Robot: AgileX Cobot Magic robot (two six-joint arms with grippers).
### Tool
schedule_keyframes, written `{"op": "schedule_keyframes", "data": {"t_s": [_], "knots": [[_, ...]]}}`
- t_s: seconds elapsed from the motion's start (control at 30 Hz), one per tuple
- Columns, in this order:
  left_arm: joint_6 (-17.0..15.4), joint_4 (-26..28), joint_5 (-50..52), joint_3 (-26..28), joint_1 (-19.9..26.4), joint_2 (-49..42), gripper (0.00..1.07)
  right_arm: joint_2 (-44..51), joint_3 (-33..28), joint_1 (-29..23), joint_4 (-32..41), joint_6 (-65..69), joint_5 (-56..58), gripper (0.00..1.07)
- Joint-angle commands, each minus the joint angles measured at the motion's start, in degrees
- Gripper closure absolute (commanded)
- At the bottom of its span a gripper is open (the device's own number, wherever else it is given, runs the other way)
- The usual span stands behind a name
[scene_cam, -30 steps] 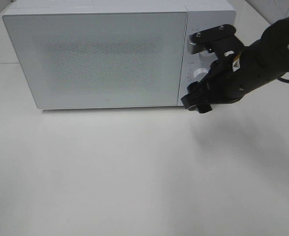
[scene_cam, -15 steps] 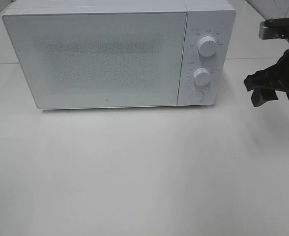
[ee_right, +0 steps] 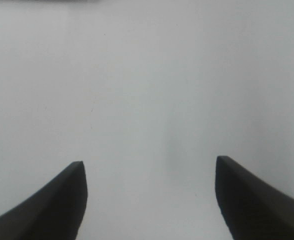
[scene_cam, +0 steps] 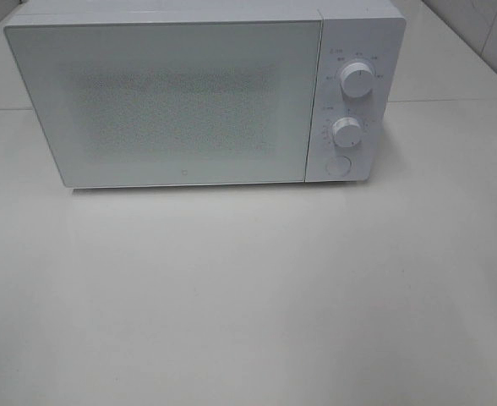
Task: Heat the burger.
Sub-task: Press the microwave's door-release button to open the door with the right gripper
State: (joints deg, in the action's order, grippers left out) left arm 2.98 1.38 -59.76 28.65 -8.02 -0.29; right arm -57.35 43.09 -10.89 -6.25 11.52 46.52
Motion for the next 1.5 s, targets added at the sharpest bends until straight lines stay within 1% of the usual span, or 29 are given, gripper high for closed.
{"op": "schedule_keyframes", "data": {"t_s": [0.03, 0.07, 0.13, 0.17, 0.2, 0.27, 0.33, 0.37, 0.4, 0.47, 0.5, 0.53, 0.57, 0.63, 0.7, 0.73, 0.8, 0.83, 0.87, 0.93, 0.97, 1.0, 1.1, 1.5], "knots": [[0.1, 0.2, 0.7, -0.2, 0.1, -0.3, 1.06, 6.6, -2.8, 0.3, 0.1, -1.4, 4.3, 0.42], [0.1, 0.2, 0.7, -0.2, 0.1, -0.3, 1.06, 10.1, -4.6, 0.3, 0.1, -2.2, 5.8, 0.42], [0.1, 0.2, 0.7, -0.2, 0.1, -0.3, 1.06, 12.0, -5.7, 0.3, 0.1, -2.6, 6.3, 0.42], [0.1, 0.2, 0.7, -0.2, 0.1, -0.3, 1.06, 15.8, -7.8, 0.3, 0.1, -3.6, 7.4, 0.42], [0.1, 0.2, 0.7, -0.2, 0.1, -0.3, 1.06, 15.8, -7.8, 0.3, 0.1, -3.6, 7.4, 0.42], [0.1, 0.2, 0.7, -0.2, 0.1, -0.3, 1.06, 21.2, -10.7, 0.3, 0.1, -4.1, 7.7, 0.42], [0.1, 0.2, 0.7, -0.2, 0.1, -0.3, 1.06, 22.7, -11.6, 0.3, 0.2, -4.1, 7.6, 0.42], [0.1, 0.2, 0.7, -0.2, 0.1, -0.3, 1.06, 26.2, -12.7, 0.3, 0.2, -4.2, 7.8, 0.42], [0.1, 0.2, 0.7, -0.2, 0.1, -0.3, 1.06, 26.2, -12.7, 0.3, 0.2, -4.2, 7.8, 0.42], [0.1, 0.2, 0.7, -0.2, 0.1, -0.3, 1.06, 30.9, -12.8, 0.3, 0.2, -5.2, 8.7, 0.42], [0.1, 0.2, 0.7, -0.2, 0.1, -0.3, 1.06, 30.9, -12.8, 0.3, 0.2, -5.2, 8.7, 0.42], [0.1, 0.2, 0.7, -0.2, 0.1, -0.3, 1.06, 34.1, -13.1, 0.3, 0.5, -6.8, 9.4, 0.42], [0.1, 0.2, 0.7, -0.2, 0.1, -0.3, 1.06, 34.1, -13.1, 0.3, 0.5, -6.8, 9.4, 0.42], [0.1, 0.2, 0.7, -0.2, 0.1, -0.3, 1.06, 39.6, -13.8, 0.3, 2.0, -9.5, 10.0, 0.42], [0.2, 0.2, 0.7, -0.2, 0.1, -0.3, 1.06, 41.4, -13.8, 0.3, 2.8, -10.3, 10.0, 0.42], [0.2, 0.2, 0.7, -0.2, 0.1, -0.3, 1.06, 44.7, -13.8, 0.3, 3.9, -11.5, 10.0, 0.42], [0.2, 0.2, 0.7, -0.2, 0.1, -0.3, 1.06, 46.2, -13.8, 0.3, 4.2, -12.1, 10.0, 0.42], [0.2, 0.2, 0.7, -0.2, 0.1, -0.3, 1.06, 49.7, -13.8, 0.3, 4.5, -12.5, 10.0, 0.42], [0.2, 0.2, 0.7, -0.2, 0.1, -0.3, 1.06, 49.7, -13.8, 0.3, 4.5, -12.5, 10.0, 0.42], [0.3, 0.3, 0.7, -0.2, 0.1, -0.3, 1.06, 54.3, -13.8, 0.3, 4.5, -12.5, 10.0, 0.42], [0.3, 0.3, 0.7, -0.2, 0.1, -0.3, 1.06, 54.3, -13.8, 0.3, 4.5, -12.5, 10.0, 0.42], [0.3, 0.3, 0.7, -0.2, 0.1, -0.3, 1.06, 57.2, -13.8, 0.3, 4.5, -12.5, 10.0, 0.42], [0.3, 0.3, 0.7, -0.2, 0.1, -0.3, 1.06, 59.4, -13.8, 0.3, 4.5, -12.5, 10.1, 0.42], [0.3, 0.4, 0.7, -0.2, 0.1, -0.3, 1.06, 59.1, -14.0, 0.3, 4.4, -12.5, 10.1, 0.42]]}}
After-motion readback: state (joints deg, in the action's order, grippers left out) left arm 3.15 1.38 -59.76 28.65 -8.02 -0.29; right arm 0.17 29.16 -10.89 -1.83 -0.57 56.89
